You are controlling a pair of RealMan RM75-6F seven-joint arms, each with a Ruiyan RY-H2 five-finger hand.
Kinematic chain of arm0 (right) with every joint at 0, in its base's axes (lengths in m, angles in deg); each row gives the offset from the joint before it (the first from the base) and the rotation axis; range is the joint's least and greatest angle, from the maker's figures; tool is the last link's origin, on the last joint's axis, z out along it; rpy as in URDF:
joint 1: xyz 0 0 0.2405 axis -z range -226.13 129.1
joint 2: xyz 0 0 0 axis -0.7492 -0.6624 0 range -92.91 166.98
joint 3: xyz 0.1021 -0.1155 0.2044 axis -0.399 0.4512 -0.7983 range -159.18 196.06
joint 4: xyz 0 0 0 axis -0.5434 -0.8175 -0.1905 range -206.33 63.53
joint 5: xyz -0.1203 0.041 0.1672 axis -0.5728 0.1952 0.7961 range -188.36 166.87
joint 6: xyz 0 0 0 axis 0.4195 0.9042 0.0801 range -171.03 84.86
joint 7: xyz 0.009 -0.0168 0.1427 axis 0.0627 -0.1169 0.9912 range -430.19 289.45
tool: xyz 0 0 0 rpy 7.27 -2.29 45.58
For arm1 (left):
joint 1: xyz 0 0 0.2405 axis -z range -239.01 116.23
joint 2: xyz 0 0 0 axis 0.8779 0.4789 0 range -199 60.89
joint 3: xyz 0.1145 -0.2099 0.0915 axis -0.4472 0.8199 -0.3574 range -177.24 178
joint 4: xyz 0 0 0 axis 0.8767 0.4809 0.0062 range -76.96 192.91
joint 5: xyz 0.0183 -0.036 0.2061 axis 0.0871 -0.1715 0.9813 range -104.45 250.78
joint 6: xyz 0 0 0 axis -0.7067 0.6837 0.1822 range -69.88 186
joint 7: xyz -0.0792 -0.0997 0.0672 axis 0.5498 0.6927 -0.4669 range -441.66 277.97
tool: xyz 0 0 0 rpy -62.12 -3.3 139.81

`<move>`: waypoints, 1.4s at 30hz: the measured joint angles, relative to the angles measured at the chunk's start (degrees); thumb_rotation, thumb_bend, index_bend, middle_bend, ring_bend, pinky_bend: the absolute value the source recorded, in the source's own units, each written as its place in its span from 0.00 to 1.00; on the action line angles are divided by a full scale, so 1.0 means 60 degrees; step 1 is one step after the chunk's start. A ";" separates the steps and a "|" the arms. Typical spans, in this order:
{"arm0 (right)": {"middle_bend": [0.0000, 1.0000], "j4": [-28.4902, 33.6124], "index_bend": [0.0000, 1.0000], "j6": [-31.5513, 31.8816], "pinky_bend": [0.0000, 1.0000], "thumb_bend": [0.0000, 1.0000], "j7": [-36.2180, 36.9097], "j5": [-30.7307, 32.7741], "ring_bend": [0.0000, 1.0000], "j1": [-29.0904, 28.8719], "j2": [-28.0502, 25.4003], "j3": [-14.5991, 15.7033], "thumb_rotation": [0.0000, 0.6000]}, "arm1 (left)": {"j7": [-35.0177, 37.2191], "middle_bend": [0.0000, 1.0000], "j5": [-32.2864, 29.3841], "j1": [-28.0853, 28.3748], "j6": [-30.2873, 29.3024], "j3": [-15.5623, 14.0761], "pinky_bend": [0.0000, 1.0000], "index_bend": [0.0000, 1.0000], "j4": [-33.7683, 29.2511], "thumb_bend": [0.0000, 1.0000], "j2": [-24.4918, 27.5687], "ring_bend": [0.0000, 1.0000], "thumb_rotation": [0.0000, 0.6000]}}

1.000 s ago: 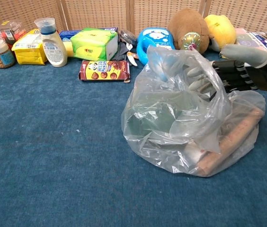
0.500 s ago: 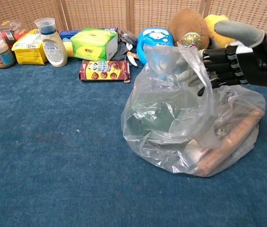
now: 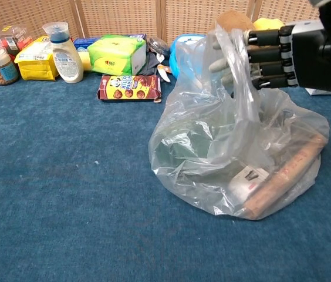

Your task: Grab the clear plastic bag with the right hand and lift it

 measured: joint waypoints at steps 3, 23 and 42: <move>0.19 -0.0061 0.06 0.0188 0.18 0.19 0.0597 -0.0131 0.19 -0.0032 -0.0021 -0.0002 0.00 | -0.0008 0.50 0.0002 0.0011 0.0013 -0.0004 0.21 0.55 0.0009 0.16 -0.0011 0.43 0.00; 0.32 0.0364 0.21 -0.0831 0.47 0.19 0.6001 -0.0944 0.43 -0.1482 -0.0557 0.0587 0.00 | -0.0020 0.50 0.0008 0.0079 0.0035 0.0023 0.21 0.54 -0.0042 0.16 -0.0055 0.43 0.00; 0.32 0.0079 0.22 -0.1964 0.43 0.17 0.7548 0.0015 0.37 -0.2937 -0.0021 0.0567 0.00 | 0.0044 0.50 0.0058 0.0086 -0.0032 0.0029 0.21 0.54 -0.0039 0.16 -0.0041 0.43 0.00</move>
